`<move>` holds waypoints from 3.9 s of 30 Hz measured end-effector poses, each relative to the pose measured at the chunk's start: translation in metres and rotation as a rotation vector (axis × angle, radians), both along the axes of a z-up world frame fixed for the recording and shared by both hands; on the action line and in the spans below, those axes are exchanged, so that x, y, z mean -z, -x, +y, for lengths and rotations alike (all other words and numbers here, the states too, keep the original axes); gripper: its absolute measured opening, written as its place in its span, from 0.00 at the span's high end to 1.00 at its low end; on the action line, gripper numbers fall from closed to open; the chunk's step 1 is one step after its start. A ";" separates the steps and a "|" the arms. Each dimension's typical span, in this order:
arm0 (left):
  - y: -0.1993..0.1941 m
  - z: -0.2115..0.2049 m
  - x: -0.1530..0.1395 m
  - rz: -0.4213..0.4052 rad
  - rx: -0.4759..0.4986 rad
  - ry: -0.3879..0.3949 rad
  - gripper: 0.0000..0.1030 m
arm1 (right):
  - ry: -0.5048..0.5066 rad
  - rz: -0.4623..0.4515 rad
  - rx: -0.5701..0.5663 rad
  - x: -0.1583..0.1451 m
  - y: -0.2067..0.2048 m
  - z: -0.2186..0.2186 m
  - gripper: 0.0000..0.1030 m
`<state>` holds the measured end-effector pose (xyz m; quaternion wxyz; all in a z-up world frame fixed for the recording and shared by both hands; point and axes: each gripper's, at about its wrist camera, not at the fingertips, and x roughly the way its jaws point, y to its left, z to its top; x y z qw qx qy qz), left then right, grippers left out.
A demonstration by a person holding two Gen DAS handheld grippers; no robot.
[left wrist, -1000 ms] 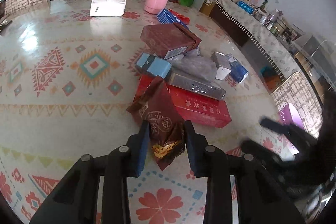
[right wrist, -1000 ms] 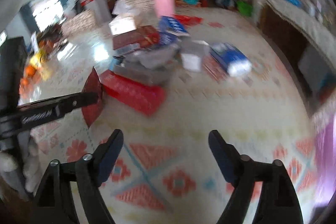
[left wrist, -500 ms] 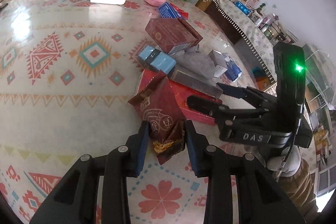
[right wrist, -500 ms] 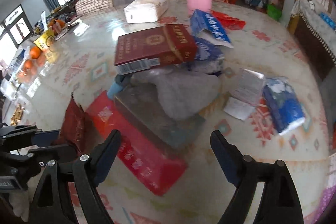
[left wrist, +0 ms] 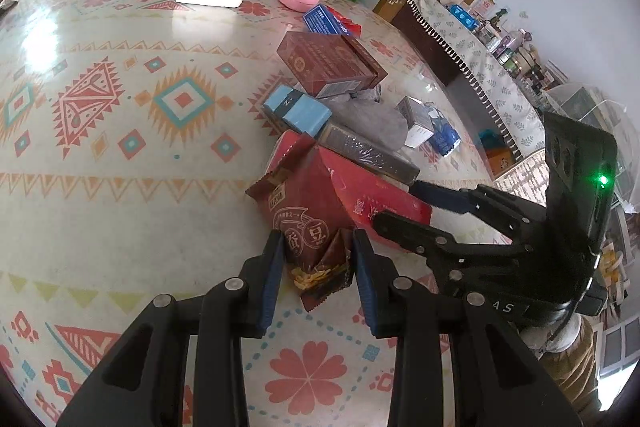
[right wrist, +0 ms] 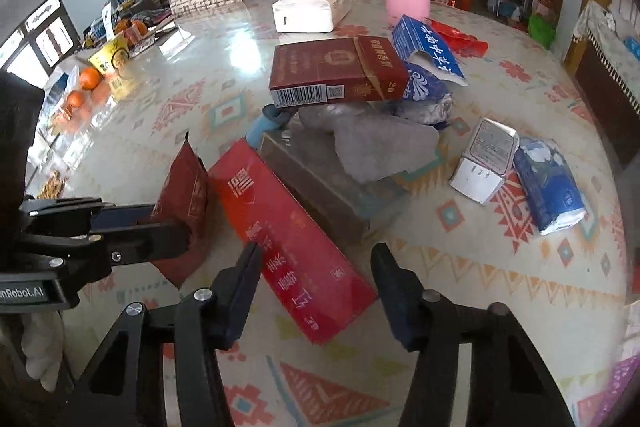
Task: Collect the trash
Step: 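Grasp the brown snack bag with the left tool while the right tool grasps the red cigarette box, then carry the red box to the wastebasket and drop it from the right tool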
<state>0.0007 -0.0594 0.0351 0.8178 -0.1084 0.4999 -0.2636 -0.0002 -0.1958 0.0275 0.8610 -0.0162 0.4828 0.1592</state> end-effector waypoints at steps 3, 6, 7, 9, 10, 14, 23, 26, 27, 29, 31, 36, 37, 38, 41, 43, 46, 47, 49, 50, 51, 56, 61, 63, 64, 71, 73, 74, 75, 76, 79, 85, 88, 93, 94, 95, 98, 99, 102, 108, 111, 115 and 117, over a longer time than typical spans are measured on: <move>0.000 -0.002 0.001 0.003 0.010 -0.008 0.67 | 0.005 0.004 0.005 0.005 -0.008 0.003 0.24; 0.000 -0.004 0.004 0.014 0.015 -0.011 0.65 | 0.009 0.011 0.006 0.009 -0.011 0.010 0.26; 0.000 -0.005 0.005 0.017 0.016 -0.013 0.64 | 0.014 0.006 0.001 0.010 -0.008 0.012 0.33; 0.001 -0.006 0.006 0.019 0.016 -0.016 0.64 | 0.008 0.012 -0.012 0.009 -0.003 0.014 0.45; 0.001 -0.007 0.005 0.015 0.015 -0.020 0.64 | 0.017 0.017 -0.007 0.008 0.002 0.013 0.50; 0.004 -0.011 0.004 -0.001 0.019 -0.042 0.65 | 0.046 0.038 0.053 0.009 0.023 -0.006 0.55; 0.004 -0.011 0.006 0.002 0.006 -0.034 0.64 | 0.057 0.052 0.146 0.014 0.043 -0.027 0.46; 0.000 -0.009 0.012 0.027 0.011 -0.008 0.61 | 0.057 0.042 0.143 0.015 0.035 -0.014 0.39; -0.001 -0.009 0.014 0.038 0.014 -0.003 0.59 | 0.060 0.038 0.143 0.015 0.032 -0.010 0.39; -0.003 -0.012 0.020 0.065 0.026 0.002 0.59 | 0.075 0.031 0.143 0.015 0.029 -0.003 0.39; -0.002 -0.014 0.020 0.055 0.025 -0.011 0.59 | 0.099 0.024 0.144 0.017 0.028 0.003 0.39; 0.004 -0.017 0.016 0.001 0.001 -0.062 0.63 | 0.087 0.011 0.181 0.013 0.030 0.001 0.58; 0.006 -0.017 0.014 -0.015 -0.006 -0.071 0.64 | 0.063 0.007 0.182 0.010 0.033 0.000 0.58; 0.008 -0.016 0.010 -0.042 -0.017 -0.078 0.64 | 0.061 -0.002 0.184 0.008 0.036 0.001 0.58; 0.011 -0.014 0.001 -0.089 -0.033 -0.065 0.65 | 0.056 -0.038 0.199 -0.002 0.052 -0.002 0.58; 0.012 -0.013 -0.002 -0.106 -0.038 -0.060 0.65 | 0.037 -0.057 0.218 -0.010 0.068 -0.008 0.58; 0.011 -0.014 -0.004 -0.117 -0.043 -0.066 0.65 | 0.021 -0.081 0.253 -0.019 0.091 -0.019 0.58; 0.011 -0.015 -0.004 -0.119 -0.044 -0.069 0.65 | 0.014 -0.086 0.265 -0.022 0.097 -0.023 0.58; 0.013 -0.017 -0.003 -0.128 -0.045 -0.081 0.65 | -0.004 -0.095 0.298 -0.026 0.112 -0.035 0.58; 0.014 -0.019 -0.003 -0.138 -0.050 -0.097 0.65 | -0.009 -0.099 0.309 -0.028 0.118 -0.038 0.58; 0.016 -0.021 -0.003 -0.150 -0.055 -0.117 0.65 | -0.014 -0.104 0.322 -0.029 0.124 -0.042 0.58; 0.024 -0.035 -0.002 -0.228 -0.066 -0.251 0.65 | -0.029 -0.131 0.380 -0.035 0.157 -0.065 0.58; 0.040 -0.041 -0.012 -0.240 -0.043 -0.254 0.65 | -0.045 -0.163 0.434 -0.040 0.181 -0.092 0.58; 0.048 -0.045 -0.015 -0.241 -0.027 -0.248 0.65 | -0.059 -0.170 0.454 -0.040 0.190 -0.103 0.58; 0.054 -0.048 -0.018 -0.241 -0.013 -0.243 0.65 | -0.070 -0.172 0.466 -0.039 0.194 -0.109 0.58; 0.088 -0.089 -0.034 -0.288 0.087 -0.254 0.65 | -0.127 -0.176 0.514 -0.029 0.211 -0.138 0.58; 0.098 -0.102 -0.039 -0.308 0.116 -0.248 0.66 | -0.145 -0.179 0.521 -0.027 0.216 -0.145 0.58; 0.102 -0.106 -0.041 -0.313 0.126 -0.242 0.66 | -0.150 -0.179 0.522 -0.027 0.218 -0.148 0.58; 0.105 -0.111 -0.044 -0.314 0.140 -0.229 0.66 | -0.154 -0.181 0.525 -0.026 0.220 -0.150 0.58; 0.109 -0.115 -0.047 -0.308 0.158 -0.205 0.66 | -0.159 -0.183 0.527 -0.026 0.222 -0.153 0.58; 0.114 -0.128 -0.052 -0.288 0.192 -0.161 0.66 | -0.171 -0.192 0.535 -0.026 0.230 -0.164 0.58; 0.121 -0.158 -0.059 -0.268 0.243 -0.148 0.66 | -0.201 -0.217 0.551 -0.029 0.244 -0.183 0.58; 0.127 -0.182 -0.064 -0.268 0.277 -0.146 0.66 | -0.212 -0.230 0.563 -0.031 0.250 -0.196 0.58; 0.129 -0.219 -0.072 -0.267 0.329 -0.139 0.66 | -0.224 -0.259 0.597 -0.038 0.265 -0.224 0.58; 0.129 -0.228 -0.074 -0.261 0.343 -0.129 0.66 | -0.223 -0.266 0.606 -0.040 0.268 -0.230 0.58; 0.128 -0.235 -0.076 -0.258 0.353 -0.123 0.66 | -0.220 -0.274 0.618 -0.042 0.271 -0.237 0.58; 0.127 -0.264 -0.085 -0.258 0.391 -0.107 0.66 | -0.207 -0.295 0.655 -0.049 0.280 -0.259 0.58; 0.126 -0.272 -0.088 -0.260 0.404 -0.103 0.66 | -0.204 -0.301 0.671 -0.051 0.284 -0.267 0.58; 0.126 -0.309 -0.096 -0.266 0.452 -0.090 0.66 | -0.194 -0.311 0.719 -0.055 0.290 -0.292 0.58; 0.124 -0.379 -0.100 -0.248 0.543 -0.071 0.66 | -0.196 -0.306 0.807 -0.055 0.298 -0.339 0.58; 0.126 -0.417 -0.097 -0.231 0.601 -0.056 0.66 | -0.201 -0.290 0.852 -0.050 0.299 -0.361 0.58; 0.130 -0.457 -0.091 -0.205 0.689 -0.049 0.65 | -0.201 -0.270 0.906 -0.041 0.299 -0.387 0.57; 0.129 -0.471 -0.086 -0.205 0.690 -0.053 0.64 | -0.199 -0.255 0.935 -0.036 0.297 -0.397 0.57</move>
